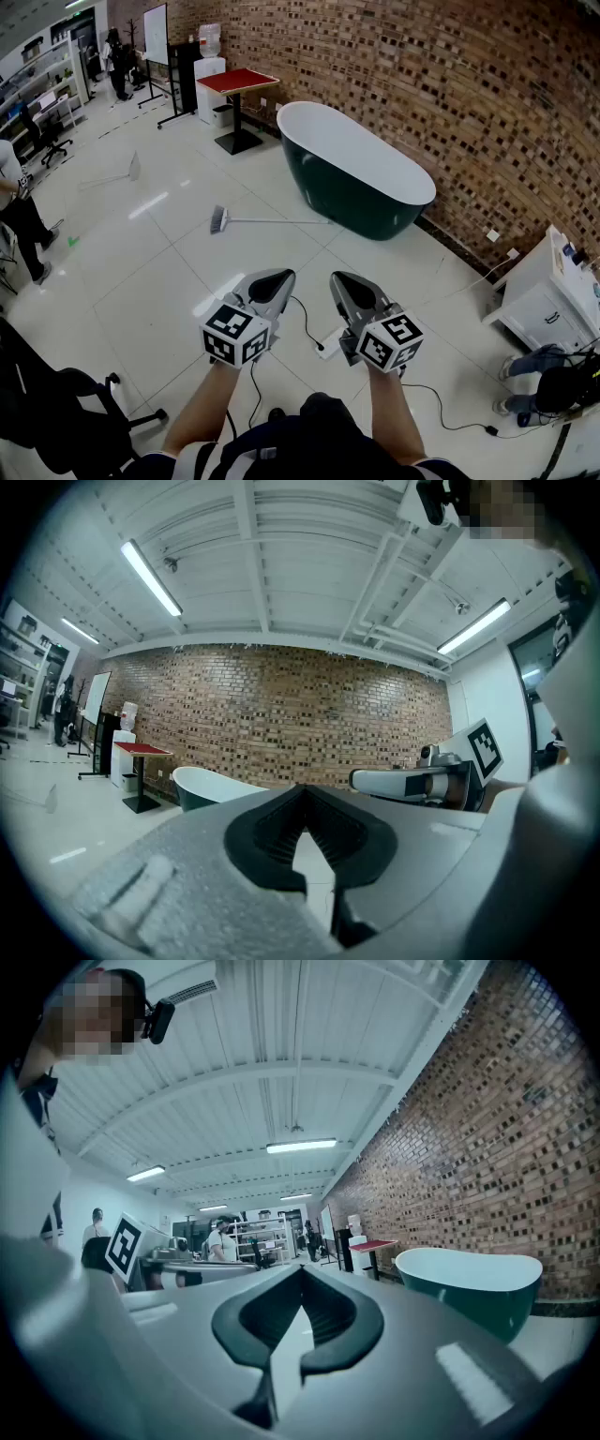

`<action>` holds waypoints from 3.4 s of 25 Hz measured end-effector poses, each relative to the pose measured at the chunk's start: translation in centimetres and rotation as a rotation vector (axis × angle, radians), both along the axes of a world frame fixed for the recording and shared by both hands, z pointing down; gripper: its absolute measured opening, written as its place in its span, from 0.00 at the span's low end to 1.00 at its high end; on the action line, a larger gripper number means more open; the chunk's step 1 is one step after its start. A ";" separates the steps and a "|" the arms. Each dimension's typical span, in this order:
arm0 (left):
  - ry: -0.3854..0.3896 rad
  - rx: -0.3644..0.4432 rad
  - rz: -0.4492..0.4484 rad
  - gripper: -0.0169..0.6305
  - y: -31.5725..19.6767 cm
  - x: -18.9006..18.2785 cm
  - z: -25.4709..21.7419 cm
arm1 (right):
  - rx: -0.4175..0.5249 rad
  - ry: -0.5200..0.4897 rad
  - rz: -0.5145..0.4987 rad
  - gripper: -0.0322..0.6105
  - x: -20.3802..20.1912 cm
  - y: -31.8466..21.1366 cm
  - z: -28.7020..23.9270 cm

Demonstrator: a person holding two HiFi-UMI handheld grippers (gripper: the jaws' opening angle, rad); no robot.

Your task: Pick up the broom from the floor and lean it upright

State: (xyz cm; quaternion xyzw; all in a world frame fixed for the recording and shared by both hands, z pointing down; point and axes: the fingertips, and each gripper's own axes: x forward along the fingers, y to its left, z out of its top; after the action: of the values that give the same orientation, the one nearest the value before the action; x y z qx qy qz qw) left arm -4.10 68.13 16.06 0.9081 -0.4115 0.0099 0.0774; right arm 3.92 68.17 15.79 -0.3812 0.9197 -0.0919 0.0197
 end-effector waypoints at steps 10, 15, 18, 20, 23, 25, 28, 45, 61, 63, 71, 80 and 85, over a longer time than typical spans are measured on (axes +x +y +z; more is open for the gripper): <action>-0.007 -0.015 -0.009 0.03 -5.6 -0.4 1.8 | -0.013 -0.004 -0.004 0.05 -0.1 -5.4 1.7; -0.015 -0.031 -0.021 0.03 -10.9 0.8 3.2 | -0.020 -0.016 -0.022 0.05 0.9 -11.1 2.6; -0.015 -0.025 -0.026 0.03 -14.7 1.6 3.7 | -0.014 -0.017 -0.030 0.05 1.6 -15.0 2.9; -0.020 -0.027 -0.032 0.03 -17.4 2.1 4.0 | -0.016 -0.017 -0.035 0.05 2.2 -17.8 3.0; -0.031 -0.038 -0.049 0.03 -21.0 2.8 4.2 | -0.031 -0.022 -0.053 0.05 3.0 -21.6 3.2; -0.041 -0.040 -0.061 0.03 -23.0 3.0 4.3 | -0.034 -0.024 -0.067 0.05 3.2 -23.8 3.3; -0.055 -0.039 -0.077 0.03 -25.9 2.8 4.3 | -0.029 -0.026 -0.080 0.05 3.2 -26.8 3.4; -0.040 -0.072 0.009 0.03 -42.7 -1.0 7.4 | -0.062 0.020 -0.002 0.05 -0.5 -42.5 5.8; -0.030 -0.130 0.253 0.03 -61.3 -7.8 10.3 | -0.087 0.063 0.254 0.05 -7.5 -59.4 6.5; -0.037 -0.134 0.270 0.03 -62.9 -7.6 10.7 | -0.094 0.065 0.275 0.05 -7.1 -60.6 6.8; -0.074 -0.139 0.315 0.03 -69.5 -4.1 14.3 | -0.089 0.068 0.313 0.05 -3.2 -66.6 10.0; -0.120 -0.123 0.321 0.03 -79.7 2.4 21.6 | -0.021 0.095 0.203 0.05 1.2 -76.1 16.2; -0.187 -0.199 0.345 0.03 -83.5 4.2 31.9 | -0.036 0.139 0.158 0.05 2.9 -79.8 24.3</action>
State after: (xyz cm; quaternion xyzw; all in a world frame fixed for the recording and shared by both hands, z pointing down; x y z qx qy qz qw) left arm 0.06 -15.37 47.97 0.9480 -0.2526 0.1477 0.1252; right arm 6.86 -11.65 40.07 -0.4582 0.8841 -0.0802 -0.0437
